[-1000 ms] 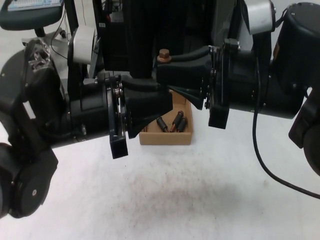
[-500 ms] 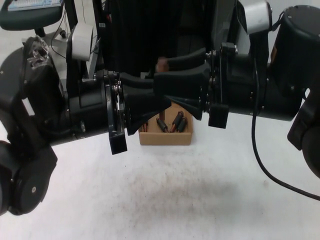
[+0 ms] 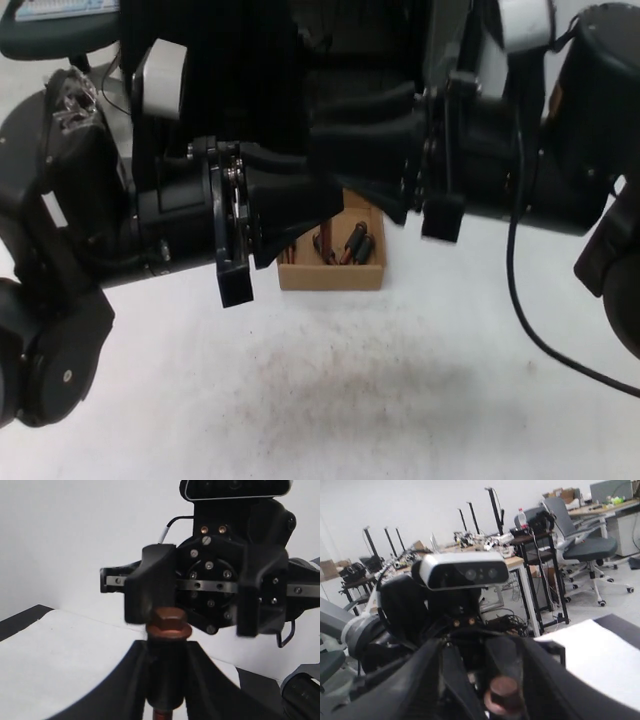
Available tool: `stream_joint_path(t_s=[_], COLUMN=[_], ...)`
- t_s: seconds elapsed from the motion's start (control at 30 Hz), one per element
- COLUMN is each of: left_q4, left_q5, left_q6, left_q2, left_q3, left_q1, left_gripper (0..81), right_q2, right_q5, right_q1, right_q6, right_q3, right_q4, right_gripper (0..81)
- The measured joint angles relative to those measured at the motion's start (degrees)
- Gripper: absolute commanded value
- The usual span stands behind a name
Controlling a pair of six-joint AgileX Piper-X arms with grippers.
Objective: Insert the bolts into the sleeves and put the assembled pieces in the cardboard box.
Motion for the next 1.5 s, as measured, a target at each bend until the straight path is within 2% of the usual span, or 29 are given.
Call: stream_joint_path(t_s=[0.23, 0.3, 0.37, 0.43, 0.47, 0.57, 0.73, 0.9, 1.0, 1.1, 1.3, 1.5], left_q4=[1.13, 1.13, 1.13, 1.13, 1.13, 1.13, 1.64, 13.84, 36.56, 46.05, 58.72, 69.76], left_q5=[0.26, 0.26, 0.26, 0.26, 0.26, 0.26, -2.03, -13.21, -24.96, -29.00, -31.22, -31.67], left_q6=[0.42, 0.45, 0.43, 0.43, 0.43, 0.43, 0.43, 4.66, 15.63, 18.17, 18.14, 16.32], left_q2=[0.00, 0.00, 0.00, 0.00, 0.00, 0.00, 0.00, 0.54, 5.48, 9.97, 27.17, 38.74], left_q3=[0.00, 0.00, 0.00, 0.00, 0.00, 0.00, -0.31, -4.68, -16.59, -25.54, -42.99, -56.49], left_q1=[0.00, 0.00, 0.00, 0.00, 0.00, 0.00, 0.00, 0.06, 0.06, 0.06, 0.17, 0.17], left_gripper=[0.3, 0.3, 0.3, 0.3, 0.3, 0.3, 0.3, 0.3, 0.3, 0.3, 0.3, 0.3], right_q2=[0.00, 0.00, 0.00, 0.00, 0.00, 0.00, 0.00, -1.15, -2.34, -3.31, -5.54, -9.33], right_q5=[0.00, 0.00, 0.31, 1.46, 1.69, 1.82, 2.40, 3.91, 6.09, 7.18, 7.50, 7.50], right_q1=[0.00, 0.00, 0.00, 0.00, -0.31, -1.22, -8.54, -14.20, -16.73, -18.02, -18.30, -18.44], right_q6=[5.08, 5.26, 5.24, 5.24, 5.24, 4.51, 3.18, 3.94, 2.83, 1.65, 0.97, 0.85], right_q3=[0.00, 0.00, 0.00, 0.00, 0.00, 0.00, 0.00, 0.00, 0.00, 0.00, 0.10, 0.10], right_q4=[-7.42, -7.42, -7.42, -7.42, -7.42, -7.42, -5.73, 7.39, 17.98, 25.75, 35.56, 38.57], right_gripper=[45.9, 43.3, 30.0, 6.9, 0.3, 0.8, 0.8, 0.8, 0.8, 0.8, 0.8, 0.8])
